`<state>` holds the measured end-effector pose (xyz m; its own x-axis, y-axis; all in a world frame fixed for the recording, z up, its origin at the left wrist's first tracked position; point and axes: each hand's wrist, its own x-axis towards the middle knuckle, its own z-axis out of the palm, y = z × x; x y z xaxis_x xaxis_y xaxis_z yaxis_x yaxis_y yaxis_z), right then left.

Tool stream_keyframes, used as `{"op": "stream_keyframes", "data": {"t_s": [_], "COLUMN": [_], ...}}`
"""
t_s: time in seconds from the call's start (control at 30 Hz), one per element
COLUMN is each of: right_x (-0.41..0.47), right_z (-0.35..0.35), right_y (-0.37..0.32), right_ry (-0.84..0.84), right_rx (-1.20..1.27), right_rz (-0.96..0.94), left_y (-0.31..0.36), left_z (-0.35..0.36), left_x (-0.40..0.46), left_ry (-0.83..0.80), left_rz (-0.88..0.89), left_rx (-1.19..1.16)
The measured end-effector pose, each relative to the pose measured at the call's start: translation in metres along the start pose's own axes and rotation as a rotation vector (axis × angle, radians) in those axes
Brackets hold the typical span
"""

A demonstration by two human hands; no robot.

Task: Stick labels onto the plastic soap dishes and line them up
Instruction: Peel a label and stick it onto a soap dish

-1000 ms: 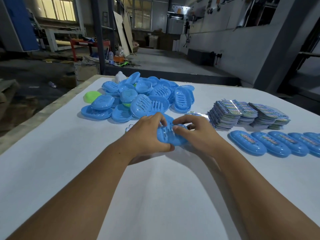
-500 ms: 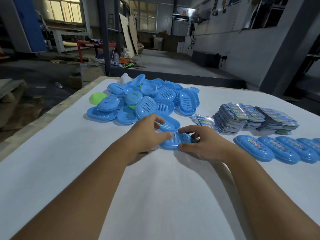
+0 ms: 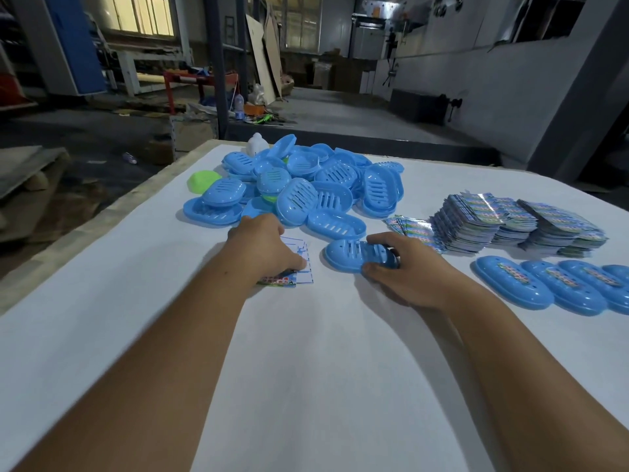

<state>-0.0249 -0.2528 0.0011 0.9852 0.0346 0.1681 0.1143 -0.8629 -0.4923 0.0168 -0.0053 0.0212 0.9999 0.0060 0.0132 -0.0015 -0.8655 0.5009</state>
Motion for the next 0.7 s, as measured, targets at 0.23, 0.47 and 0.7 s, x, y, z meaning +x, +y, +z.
{"op": "stream_keyframes", "data": {"t_s": [0.23,0.47,0.7], "right_x": [0.001,0.0,-0.001], "right_z": [0.003,0.002,0.001], "right_y": [-0.001,-0.003,-0.005], "right_ry": [0.011,0.007,-0.012], "right_rx": [-0.003,-0.011,-0.02], "right_rz": [0.01,0.023,0.027], "left_y": [-0.003,-0.007,-0.007], "left_z": [0.004,0.006,0.004], "left_x": [0.003,0.013,0.006], "left_ry": [0.029,0.133,0.317], "left_rz": [-0.084,-0.089,0.041], "left_rx": [-0.33,-0.397,-0.083]}}
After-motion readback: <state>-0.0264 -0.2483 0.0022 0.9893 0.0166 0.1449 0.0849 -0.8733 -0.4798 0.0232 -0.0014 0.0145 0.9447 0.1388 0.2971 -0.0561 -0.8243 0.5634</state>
